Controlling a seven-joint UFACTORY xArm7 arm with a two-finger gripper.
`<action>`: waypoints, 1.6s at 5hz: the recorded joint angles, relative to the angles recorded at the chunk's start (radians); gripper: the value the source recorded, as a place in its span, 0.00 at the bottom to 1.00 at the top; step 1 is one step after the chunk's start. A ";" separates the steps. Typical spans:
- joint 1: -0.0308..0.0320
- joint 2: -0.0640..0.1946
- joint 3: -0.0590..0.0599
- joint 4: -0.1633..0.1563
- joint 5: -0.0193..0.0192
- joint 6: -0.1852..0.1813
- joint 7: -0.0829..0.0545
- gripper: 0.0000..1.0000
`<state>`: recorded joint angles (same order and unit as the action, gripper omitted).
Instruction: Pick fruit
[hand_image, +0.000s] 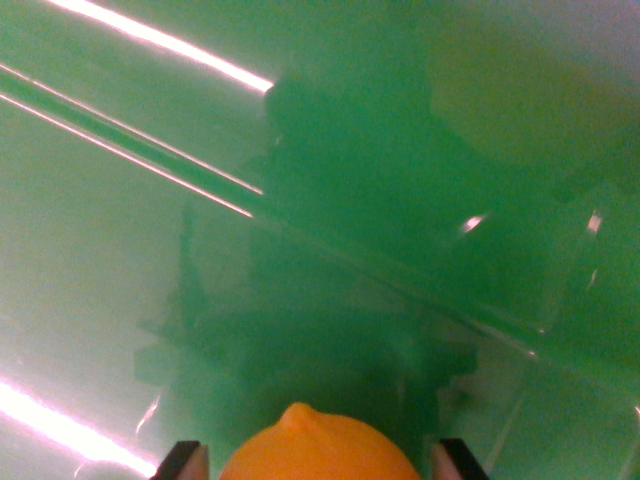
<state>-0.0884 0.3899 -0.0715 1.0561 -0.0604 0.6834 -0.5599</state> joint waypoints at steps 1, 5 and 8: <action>0.0000 0.000 0.000 0.000 0.0000 0.000 0.000 1.00; 0.0003 -0.015 0.000 0.016 0.0000 0.030 -0.001 1.00; 0.0008 -0.043 0.000 0.047 0.0000 0.090 -0.004 1.00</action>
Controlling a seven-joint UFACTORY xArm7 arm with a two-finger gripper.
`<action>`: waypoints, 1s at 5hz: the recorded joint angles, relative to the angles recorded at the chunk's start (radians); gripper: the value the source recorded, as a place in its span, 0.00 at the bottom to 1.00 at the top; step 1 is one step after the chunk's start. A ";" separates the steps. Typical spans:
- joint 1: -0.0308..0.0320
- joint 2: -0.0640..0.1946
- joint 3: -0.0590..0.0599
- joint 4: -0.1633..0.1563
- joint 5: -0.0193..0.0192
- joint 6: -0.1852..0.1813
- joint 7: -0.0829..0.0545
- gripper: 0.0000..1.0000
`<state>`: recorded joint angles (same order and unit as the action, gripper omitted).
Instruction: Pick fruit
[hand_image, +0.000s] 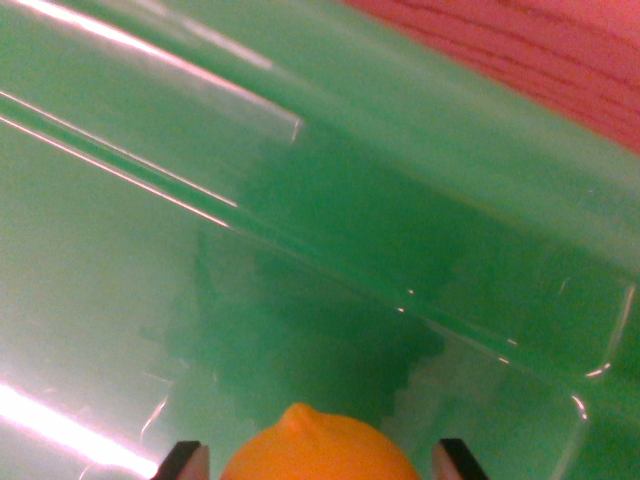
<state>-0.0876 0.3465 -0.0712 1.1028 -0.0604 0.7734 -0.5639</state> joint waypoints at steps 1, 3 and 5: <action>0.0000 0.000 0.000 0.000 0.0000 0.000 0.000 1.00; 0.0003 -0.018 0.000 0.019 0.0000 0.037 -0.002 1.00; 0.0007 -0.038 0.000 0.041 0.0000 0.078 -0.004 1.00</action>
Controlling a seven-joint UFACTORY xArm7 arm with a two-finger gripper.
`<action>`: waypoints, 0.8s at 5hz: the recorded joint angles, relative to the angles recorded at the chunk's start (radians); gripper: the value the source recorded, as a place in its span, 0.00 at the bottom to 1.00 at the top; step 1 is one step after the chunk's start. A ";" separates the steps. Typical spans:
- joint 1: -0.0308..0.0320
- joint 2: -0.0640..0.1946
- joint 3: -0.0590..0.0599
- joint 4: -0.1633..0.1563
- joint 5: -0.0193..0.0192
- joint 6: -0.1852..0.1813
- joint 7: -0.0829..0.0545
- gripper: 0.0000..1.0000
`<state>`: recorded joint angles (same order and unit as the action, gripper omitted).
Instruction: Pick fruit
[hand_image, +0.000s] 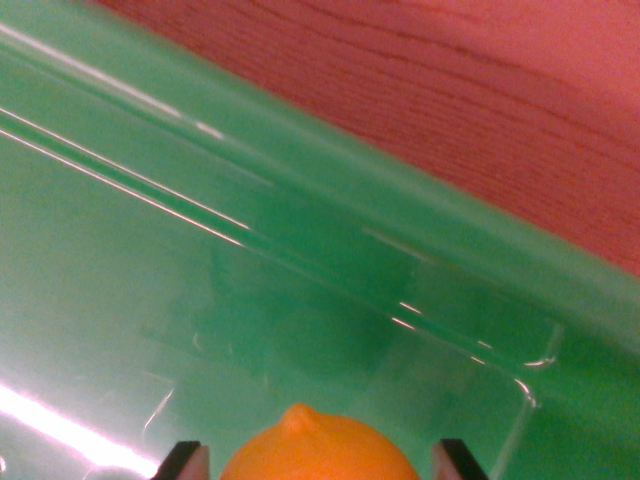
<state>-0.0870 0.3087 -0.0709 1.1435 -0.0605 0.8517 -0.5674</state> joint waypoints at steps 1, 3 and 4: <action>0.0004 -0.022 0.000 0.023 0.0000 0.045 -0.002 1.00; 0.0008 -0.043 0.000 0.047 0.0000 0.090 -0.004 1.00; 0.0008 -0.043 0.000 0.047 0.0000 0.090 -0.004 1.00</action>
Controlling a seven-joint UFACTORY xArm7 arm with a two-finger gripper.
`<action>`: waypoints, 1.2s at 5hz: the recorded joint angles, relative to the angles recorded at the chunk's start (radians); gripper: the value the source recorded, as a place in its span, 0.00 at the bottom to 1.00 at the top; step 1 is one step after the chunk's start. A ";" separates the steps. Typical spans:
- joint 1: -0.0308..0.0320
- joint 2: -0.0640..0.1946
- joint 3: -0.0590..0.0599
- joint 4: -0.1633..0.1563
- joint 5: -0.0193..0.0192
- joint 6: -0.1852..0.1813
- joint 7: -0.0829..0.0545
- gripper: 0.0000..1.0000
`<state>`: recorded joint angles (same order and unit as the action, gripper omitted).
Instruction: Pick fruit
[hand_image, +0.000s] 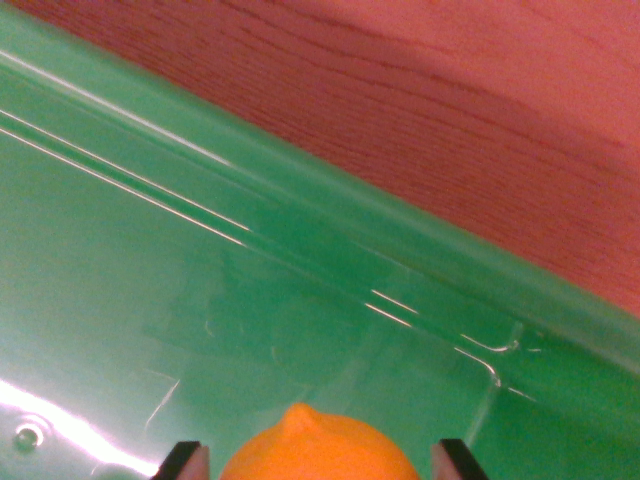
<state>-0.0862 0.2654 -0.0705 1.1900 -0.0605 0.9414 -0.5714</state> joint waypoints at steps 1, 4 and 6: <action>0.0004 -0.023 0.000 0.025 0.0000 0.047 -0.002 1.00; 0.0008 -0.046 0.000 0.049 0.0000 0.095 -0.004 1.00; 0.0012 -0.068 0.001 0.073 -0.0001 0.140 -0.006 1.00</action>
<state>-0.0850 0.1977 -0.0700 1.2629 -0.0606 1.0818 -0.5777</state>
